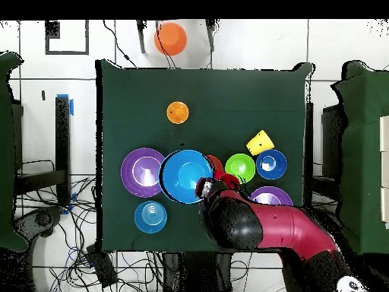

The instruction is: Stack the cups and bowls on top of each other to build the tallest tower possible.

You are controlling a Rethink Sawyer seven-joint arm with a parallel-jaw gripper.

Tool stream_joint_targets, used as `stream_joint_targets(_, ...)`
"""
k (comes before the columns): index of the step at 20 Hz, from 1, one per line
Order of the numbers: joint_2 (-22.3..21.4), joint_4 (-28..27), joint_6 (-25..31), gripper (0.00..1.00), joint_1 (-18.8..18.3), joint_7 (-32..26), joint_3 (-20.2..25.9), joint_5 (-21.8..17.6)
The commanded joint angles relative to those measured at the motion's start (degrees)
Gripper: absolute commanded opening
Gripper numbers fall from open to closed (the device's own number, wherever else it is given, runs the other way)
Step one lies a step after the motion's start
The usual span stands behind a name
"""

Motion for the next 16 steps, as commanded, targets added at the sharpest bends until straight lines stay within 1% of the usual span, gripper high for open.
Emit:
stream_joint_targets(1,-2.0,3.2,6.0,0.0,1.9,-0.9,3.3,1.2)
stream_joint_targets(5,-0.2,5.6,1.9,0.0,2.7,1.0,-0.2,-3.5)
stream_joint_targets(7,0.1,6.8,-0.2,0.0,3.0,1.6,-1.0,-4.8)
stream_joint_targets(10,1.1,7.5,-1.9,0.0,3.3,2.3,-1.5,-5.8)
stream_joint_targets(11,1.5,8.6,-3.6,0.0,3.1,2.6,-1.3,-6.2)
stream_joint_targets(16,3.4,8.7,-5.9,0.0,2.8,3.1,-1.6,-7.7)
